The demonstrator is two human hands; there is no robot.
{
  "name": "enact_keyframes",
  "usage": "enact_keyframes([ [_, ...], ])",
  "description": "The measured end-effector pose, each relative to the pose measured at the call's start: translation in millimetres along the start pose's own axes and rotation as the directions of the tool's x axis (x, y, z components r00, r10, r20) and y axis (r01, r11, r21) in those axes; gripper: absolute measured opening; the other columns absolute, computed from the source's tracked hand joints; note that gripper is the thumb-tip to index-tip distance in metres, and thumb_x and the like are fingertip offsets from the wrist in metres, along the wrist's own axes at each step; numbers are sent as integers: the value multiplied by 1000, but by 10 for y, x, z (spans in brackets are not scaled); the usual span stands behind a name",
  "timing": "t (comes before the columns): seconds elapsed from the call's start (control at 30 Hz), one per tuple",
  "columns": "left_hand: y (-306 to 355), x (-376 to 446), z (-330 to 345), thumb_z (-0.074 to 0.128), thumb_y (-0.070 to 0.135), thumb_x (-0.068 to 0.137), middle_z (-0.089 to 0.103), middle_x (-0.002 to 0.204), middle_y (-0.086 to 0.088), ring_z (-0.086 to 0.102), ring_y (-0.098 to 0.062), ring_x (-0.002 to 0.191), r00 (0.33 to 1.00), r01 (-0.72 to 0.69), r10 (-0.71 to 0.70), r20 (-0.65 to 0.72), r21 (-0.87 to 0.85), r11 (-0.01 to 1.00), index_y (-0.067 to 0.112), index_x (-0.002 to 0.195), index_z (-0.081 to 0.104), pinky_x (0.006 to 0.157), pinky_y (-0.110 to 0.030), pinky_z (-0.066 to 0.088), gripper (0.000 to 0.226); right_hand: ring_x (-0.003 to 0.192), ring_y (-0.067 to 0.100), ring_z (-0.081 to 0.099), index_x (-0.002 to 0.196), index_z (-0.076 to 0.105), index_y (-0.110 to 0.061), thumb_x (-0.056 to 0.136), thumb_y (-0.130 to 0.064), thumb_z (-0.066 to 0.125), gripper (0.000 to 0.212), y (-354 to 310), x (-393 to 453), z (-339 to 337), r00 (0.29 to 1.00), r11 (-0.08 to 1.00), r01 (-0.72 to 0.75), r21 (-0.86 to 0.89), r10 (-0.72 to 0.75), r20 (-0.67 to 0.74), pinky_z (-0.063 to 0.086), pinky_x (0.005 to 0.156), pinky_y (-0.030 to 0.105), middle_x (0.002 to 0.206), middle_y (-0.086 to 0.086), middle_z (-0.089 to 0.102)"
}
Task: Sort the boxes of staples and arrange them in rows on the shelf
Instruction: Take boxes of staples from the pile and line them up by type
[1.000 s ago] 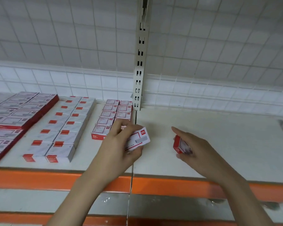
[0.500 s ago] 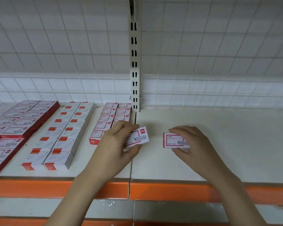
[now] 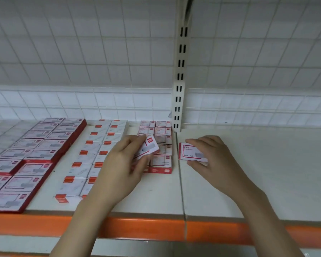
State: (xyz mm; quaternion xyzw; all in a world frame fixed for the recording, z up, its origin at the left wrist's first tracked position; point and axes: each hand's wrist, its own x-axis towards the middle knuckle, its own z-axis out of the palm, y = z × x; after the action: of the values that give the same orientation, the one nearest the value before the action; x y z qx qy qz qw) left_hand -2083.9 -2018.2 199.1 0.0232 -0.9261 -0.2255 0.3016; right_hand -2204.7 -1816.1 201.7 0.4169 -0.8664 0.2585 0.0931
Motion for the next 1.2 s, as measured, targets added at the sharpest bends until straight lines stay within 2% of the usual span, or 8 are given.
enact_keyframes([
  [0.13, -539, -58, -381, 43, 35, 88, 59, 113, -5, 52, -17, 99, 1000, -10, 9, 14, 54, 998, 7, 126, 56, 86, -19, 38, 49, 120, 15, 37, 135, 46, -22, 87, -28, 62, 51, -497, 261, 304, 1000, 1000, -1, -13, 0, -7, 31, 99, 33, 127, -8, 52],
  [0.23, -954, -117, -740, 44, 35, 89, 61, 112, -7, 50, -18, 101, 998, -50, 46, 38, 113, 992, 7, 123, 58, 92, -13, 30, 47, 120, 22, 39, 133, 49, -19, 86, -28, 64, 50, -990, 488, 555, 999, 998, 24, -57, -26, -32, 29, 95, 35, 124, -3, 54],
  [0.47, -1742, -403, -1578, 48, 40, 86, 63, 114, -4, 52, -20, 103, 988, -69, 52, 145, 114, 991, 9, 122, 60, 91, -15, 30, 49, 127, 16, 30, 141, 36, -24, 90, -35, 56, 56, -2075, 784, 1102, 995, 997, 40, -64, -34, 95, 24, 105, 33, 138, -7, 45],
  [0.6, -2069, -594, -1878, 48, 40, 86, 62, 118, -1, 49, -13, 109, 986, -66, 53, 157, 75, 995, 11, 121, 61, 97, -5, 23, 47, 120, 14, 32, 142, 36, -22, 90, -29, 57, 56, -2499, 840, 1363, 991, 999, 35, 15, -37, 131, 26, 99, 23, 132, -2, 44],
  [0.73, -2290, -827, -2032, 46, 40, 87, 58, 123, 4, 44, -8, 114, 987, -30, 24, 157, 36, 999, 12, 124, 60, 99, -2, 20, 48, 119, 11, 30, 144, 31, -24, 92, -33, 53, 57, -2770, 823, 1569, 981, 998, 62, -20, -57, 186, 24, 96, 17, 132, -4, 40],
  [0.9, -2483, -983, -2071, 43, 44, 88, 58, 125, 0, 43, -9, 115, 984, 20, -26, 178, 36, 999, 13, 126, 59, 99, 0, 17, 52, 134, 8, 24, 144, 26, -28, 93, -33, 52, 58, -3003, 775, 1768, 971, 998, 56, 4, -55, 235, 17, 106, 18, 147, -9, 30],
  [1.1, -2536, -1023, -2054, 43, 43, 87, 57, 125, 3, 42, -7, 115, 985, 16, -18, 171, 12, 1000, 13, 126, 58, 98, 2, 16, 52, 133, 6, 23, 140, 35, -24, 94, -27, 52, 50, -3080, 855, 1873, 974, 999, 41, -10, -38, 225, 15, 101, 13, 144, -9, 34],
  [1.2, -2577, -1053, -2042, 53, 33, 87, 53, 125, 9, 42, -7, 115, 990, 32, -29, 141, -21, 999, 11, 125, 59, 98, 1, 18, 44, 132, 7, 28, 134, 47, -22, 93, -23, 53, 41, -3065, 812, 1881, 977, 998, 49, -30, -41, 210, 16, 101, 13, 141, -8, 38],
])
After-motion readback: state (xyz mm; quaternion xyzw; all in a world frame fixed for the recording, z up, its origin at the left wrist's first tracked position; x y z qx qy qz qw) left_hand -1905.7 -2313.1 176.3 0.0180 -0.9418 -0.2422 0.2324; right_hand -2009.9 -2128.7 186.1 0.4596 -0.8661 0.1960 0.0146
